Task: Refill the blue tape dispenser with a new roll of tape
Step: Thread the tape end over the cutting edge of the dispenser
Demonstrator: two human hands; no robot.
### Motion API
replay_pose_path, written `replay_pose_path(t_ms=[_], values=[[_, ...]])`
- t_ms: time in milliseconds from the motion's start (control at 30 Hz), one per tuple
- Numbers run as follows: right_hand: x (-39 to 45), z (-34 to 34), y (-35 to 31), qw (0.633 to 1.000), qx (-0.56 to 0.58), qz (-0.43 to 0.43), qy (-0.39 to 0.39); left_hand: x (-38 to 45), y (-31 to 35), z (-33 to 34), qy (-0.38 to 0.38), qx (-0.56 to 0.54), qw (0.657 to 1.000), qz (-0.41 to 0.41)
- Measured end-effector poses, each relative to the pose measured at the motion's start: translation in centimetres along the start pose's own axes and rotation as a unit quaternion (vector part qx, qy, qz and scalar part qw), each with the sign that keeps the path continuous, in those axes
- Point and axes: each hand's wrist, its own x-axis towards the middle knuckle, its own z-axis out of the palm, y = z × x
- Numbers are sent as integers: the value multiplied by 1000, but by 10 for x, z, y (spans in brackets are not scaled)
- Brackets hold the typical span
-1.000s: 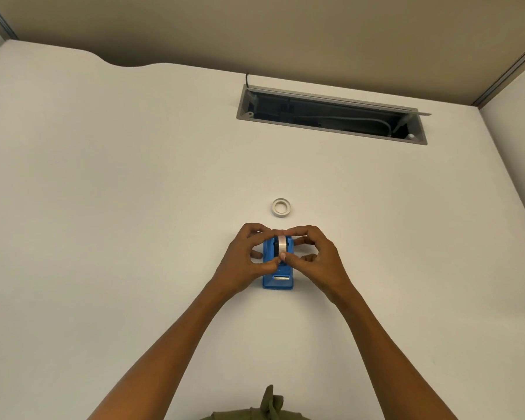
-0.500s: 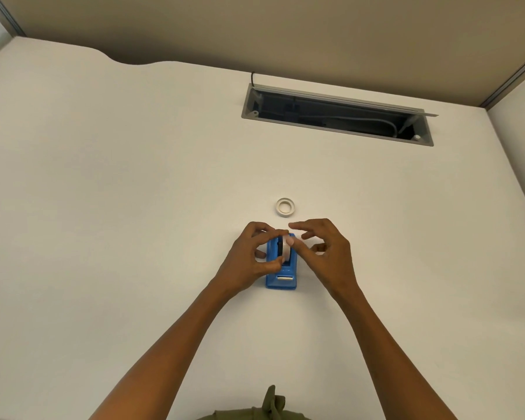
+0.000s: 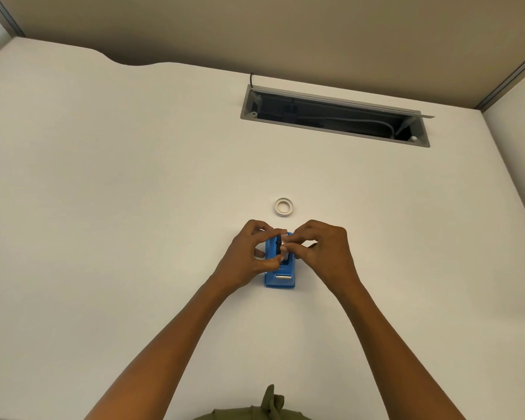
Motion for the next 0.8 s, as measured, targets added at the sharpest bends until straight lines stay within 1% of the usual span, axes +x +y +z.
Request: replay_pose_path(t_ms=[100, 267, 367, 500, 700, 800], values=[[3, 0, -3, 1000, 6, 17, 1, -1, -1, 0, -1, -2, 1000, -3], [1, 1, 0, 1000, 1, 13, 16, 0, -2, 1, 3, 1, 1000, -8], [-3, -1, 1, 999, -35, -27, 6, 0, -1, -1, -3, -11, 1000, 0], [-8, -1, -2, 988, -120, -92, -21, 1, -2, 0, -3, -1, 1000, -1], [-6, -1, -5, 978, -166, -127, -22, 2, -2, 0, -3, 14, 1000, -12], [-6, -1, -6, 964, -205, -165, -35, 2, -1, 0, -3, 9, 1000, -14]])
